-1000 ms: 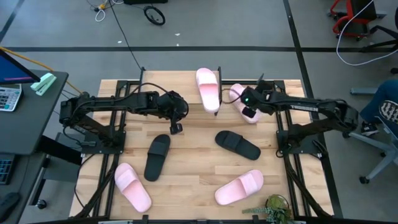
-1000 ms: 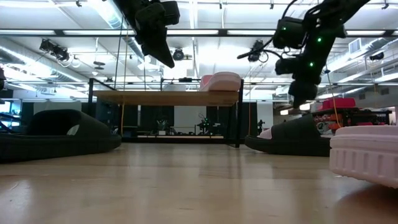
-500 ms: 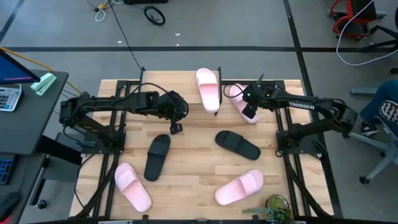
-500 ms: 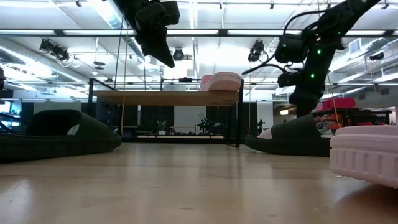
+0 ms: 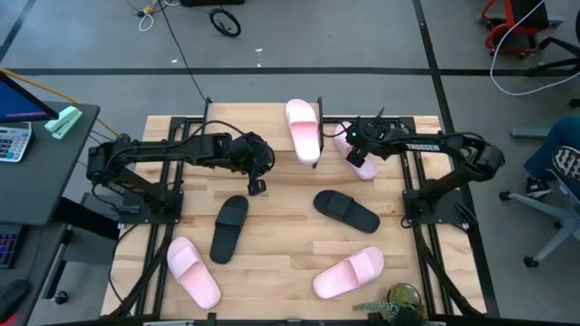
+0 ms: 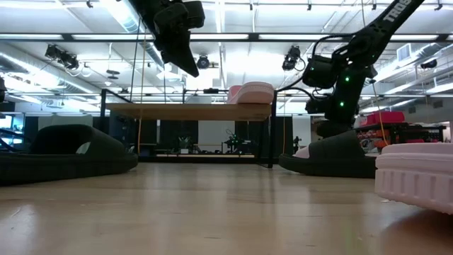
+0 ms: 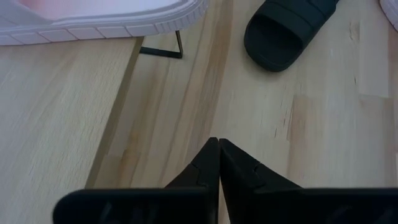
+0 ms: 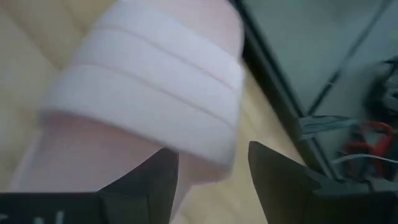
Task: Pick and place slides into the shelf
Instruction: Put the pink slipper on the shelf
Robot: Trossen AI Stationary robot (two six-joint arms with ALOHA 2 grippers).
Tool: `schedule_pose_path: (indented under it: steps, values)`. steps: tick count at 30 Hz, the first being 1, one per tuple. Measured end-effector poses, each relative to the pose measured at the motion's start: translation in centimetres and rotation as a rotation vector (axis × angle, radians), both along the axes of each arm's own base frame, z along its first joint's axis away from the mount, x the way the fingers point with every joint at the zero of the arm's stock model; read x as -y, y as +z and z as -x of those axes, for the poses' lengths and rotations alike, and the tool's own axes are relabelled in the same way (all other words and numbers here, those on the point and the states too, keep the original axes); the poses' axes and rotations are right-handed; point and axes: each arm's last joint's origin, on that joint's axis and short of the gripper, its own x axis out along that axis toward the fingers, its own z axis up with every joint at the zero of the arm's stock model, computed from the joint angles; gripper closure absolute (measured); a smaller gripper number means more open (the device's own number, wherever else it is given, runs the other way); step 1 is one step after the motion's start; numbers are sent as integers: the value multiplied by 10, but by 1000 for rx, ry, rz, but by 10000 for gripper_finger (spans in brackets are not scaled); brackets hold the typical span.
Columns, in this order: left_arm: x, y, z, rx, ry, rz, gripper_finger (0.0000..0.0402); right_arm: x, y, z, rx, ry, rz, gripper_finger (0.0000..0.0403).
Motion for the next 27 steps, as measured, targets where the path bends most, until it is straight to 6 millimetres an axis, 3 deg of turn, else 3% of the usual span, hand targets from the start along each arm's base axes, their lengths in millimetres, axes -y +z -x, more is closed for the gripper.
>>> schedule_pose_path:
  steps: [7, 14, 16, 21, 27]
  values:
    - [-1, 1, -1, 16, 2, -3, 393, 6, 2, -7, 69, -26, 73, 239]
    - [-1, 1, -1, 20, 2, -4, 374, 3, 2, -4, 72, -62, 43, 377]
    - [-1, 2, -2, 22, 2, -4, 373, -2, 3, -2, 90, -103, 25, 388]
    - [-1, 2, -1, 22, 2, -4, 386, -30, 18, 1, 155, -160, -36, 394]
    - [-1, 2, -1, 22, 2, -3, 397, -83, 53, 18, 292, -191, -82, 396]
